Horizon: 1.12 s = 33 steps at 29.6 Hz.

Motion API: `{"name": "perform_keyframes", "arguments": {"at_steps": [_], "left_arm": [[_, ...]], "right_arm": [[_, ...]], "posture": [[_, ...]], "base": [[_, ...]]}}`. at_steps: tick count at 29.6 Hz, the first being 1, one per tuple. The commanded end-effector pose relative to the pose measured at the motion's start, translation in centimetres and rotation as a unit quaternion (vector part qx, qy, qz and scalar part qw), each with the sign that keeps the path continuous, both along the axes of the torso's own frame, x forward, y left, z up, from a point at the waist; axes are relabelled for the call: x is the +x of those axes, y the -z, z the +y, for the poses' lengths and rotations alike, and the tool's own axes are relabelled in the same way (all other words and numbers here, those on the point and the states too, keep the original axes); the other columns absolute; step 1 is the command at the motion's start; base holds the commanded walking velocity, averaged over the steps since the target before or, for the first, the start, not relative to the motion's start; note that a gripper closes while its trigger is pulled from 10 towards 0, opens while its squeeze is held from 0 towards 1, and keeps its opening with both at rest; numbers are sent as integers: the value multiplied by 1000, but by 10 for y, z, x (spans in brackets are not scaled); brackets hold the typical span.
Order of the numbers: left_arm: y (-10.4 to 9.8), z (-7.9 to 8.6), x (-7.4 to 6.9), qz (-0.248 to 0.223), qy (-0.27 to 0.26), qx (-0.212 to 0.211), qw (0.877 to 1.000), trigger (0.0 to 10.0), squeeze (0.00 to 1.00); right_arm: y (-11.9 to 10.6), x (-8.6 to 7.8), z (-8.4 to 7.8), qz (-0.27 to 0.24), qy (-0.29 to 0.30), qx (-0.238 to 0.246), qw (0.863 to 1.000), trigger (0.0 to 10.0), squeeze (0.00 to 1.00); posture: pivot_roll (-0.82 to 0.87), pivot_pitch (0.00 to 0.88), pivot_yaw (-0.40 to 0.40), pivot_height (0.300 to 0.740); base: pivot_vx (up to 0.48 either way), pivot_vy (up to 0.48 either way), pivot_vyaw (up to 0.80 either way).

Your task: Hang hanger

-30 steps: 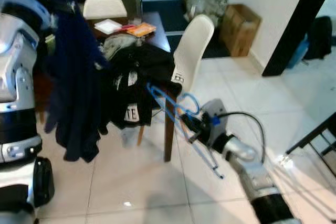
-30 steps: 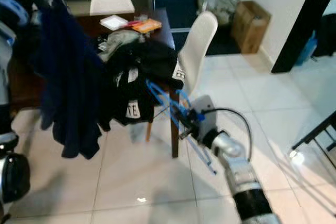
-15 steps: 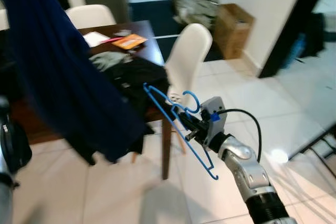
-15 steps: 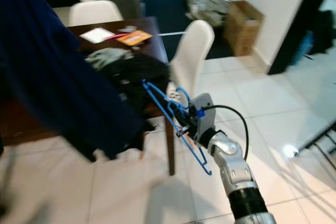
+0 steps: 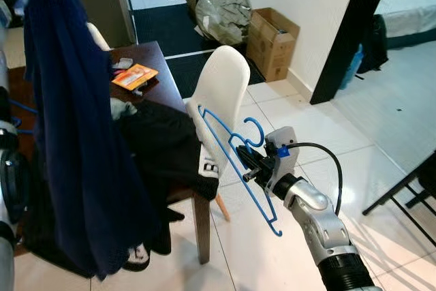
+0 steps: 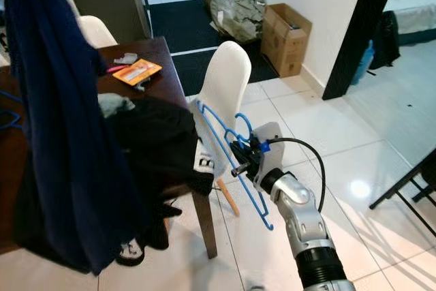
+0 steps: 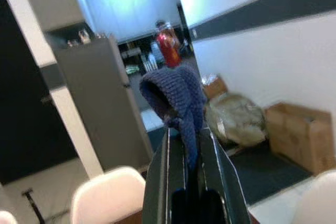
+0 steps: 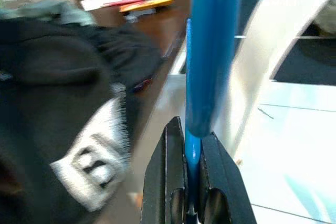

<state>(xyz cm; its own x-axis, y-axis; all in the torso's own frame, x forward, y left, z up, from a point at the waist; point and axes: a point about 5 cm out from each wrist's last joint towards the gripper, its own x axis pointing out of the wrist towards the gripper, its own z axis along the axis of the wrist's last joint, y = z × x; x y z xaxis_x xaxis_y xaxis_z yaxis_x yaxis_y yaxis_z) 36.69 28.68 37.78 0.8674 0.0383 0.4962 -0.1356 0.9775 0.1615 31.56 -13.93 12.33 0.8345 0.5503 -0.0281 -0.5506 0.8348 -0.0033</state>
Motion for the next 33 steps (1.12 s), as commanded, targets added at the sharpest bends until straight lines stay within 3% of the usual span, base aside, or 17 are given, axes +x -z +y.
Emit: {"name": "perform_keyframes", "arguments": {"at_steps": [1, 3, 5, 6, 8, 12, 13, 14, 15, 21, 23, 25, 27, 30, 31, 32, 33], "left_arm": [[38, 17, 2, 50, -39, -49, 997, 10000, 0], [38, 17, 2, 50, -39, -49, 997, 10000, 0], [101, 15, 7, 159, -52, -75, 983, 10000, 0], [101, 15, 7, 159, -52, -75, 983, 10000, 0], [150, 2, 4, 235, -44, -82, 968, 10000, 0], [180, -10, -5, 276, -42, -76, 957, 10000, 59], [188, -11, -10, 284, -48, -72, 955, 10000, 396], [188, -11, -10, 284, -48, -72, 955, 10000, 396], [196, -9, -17, 297, -59, -74, 950, 10000, 1000], [205, 3, -33, 336, -95, -29, 937, 10000, 1000], [199, 9, -35, 343, -110, 28, 933, 10000, 1000], [174, 19, -39, 339, -150, 167, 914, 10000, 1000], [155, 19, -40, 310, -163, 204, 914, 10000, 1000], [107, 0, -45, 163, -165, 143, 962, 10000, 1000], [100, -7, -50, 121, -163, 99, 974, 10000, 522], [98, -11, -53, 98, -162, 70, 979, 10000, 522], [101, -19, -56, 85, -155, 62, 982, 10000, 0]], "right_arm": [[1, -2, 1, 3, -4, 1, 1000, 10000, 0], [1, -2, 1, 3, -4, 1, 1000, 10000, 0], [1, -3, 1, 5, -6, 3, 1000, 10000, 0], [1, -3, 1, 5, -6, 3, 1000, 10000, 0], [1, -2, 1, 6, -8, 5, 1000, 10000, 0], [1, -1, 2, 6, -9, 7, 1000, 10000, 0], [0, -1, 3, 6, -10, 7, 1000, 10000, 0], [0, -1, 3, 6, -10, 7, 1000, 10000, 0], [0, -1, 3, 6, -10, 8, 1000, 10000, 0], [-1, -1, 3, 6, -9, 12, 1000, 10000, 0], [-1, -1, 3, 6, -9, 13, 1000, 10000, 0], [-1, -1, 3, 6, -9, 15, 1000, 10000, 0], [-1, -1, 4, 6, -10, 16, 1000, 10000, 0], [-2, 0, 4, 5, -10, 17, 1000, 10000, 0], [-2, 0, 4, 5, -9, 18, 1000, 10000, 0], [-2, 0, 4, 5, -9, 19, 1000, 10000, 0], [-2, 0, 4, 5, -9, 19, 1000, 10000, 0]], "posture": [[-32, 77, 50, 740], [-32, 77, 50, 740], [-26, 80, 45, 740], [-26, 80, 45, 740], [-22, 81, 43, 740], [-19, 88, 47, 740], [-19, 88, 48, 740], [-19, 88, 48, 740], [-15, 90, 49, 740], [-13, 93, 48, 740], [-8, 93, 48, 740], [-6, 91, 50, 740], [-6, 91, 50, 740], [-3, 91, 51, 740], [0, 91, 50, 740], [0, 91, 50, 740], [0, 91, 50, 740]], "base": [[0, 0, 0], [0, 0, 0], [0, 0, 0], [0, 0, 0], [0, 0, 0], [0, 0, 0], [0, 0, 0], [0, 0, 0], [0, 0, 0], [0, 0, 0], [0, 0, 0], [0, 0, 0], [0, 0, 0], [0, 0, 0], [0, 0, 0], [0, 0, 0], [0, 0, 0]]}}
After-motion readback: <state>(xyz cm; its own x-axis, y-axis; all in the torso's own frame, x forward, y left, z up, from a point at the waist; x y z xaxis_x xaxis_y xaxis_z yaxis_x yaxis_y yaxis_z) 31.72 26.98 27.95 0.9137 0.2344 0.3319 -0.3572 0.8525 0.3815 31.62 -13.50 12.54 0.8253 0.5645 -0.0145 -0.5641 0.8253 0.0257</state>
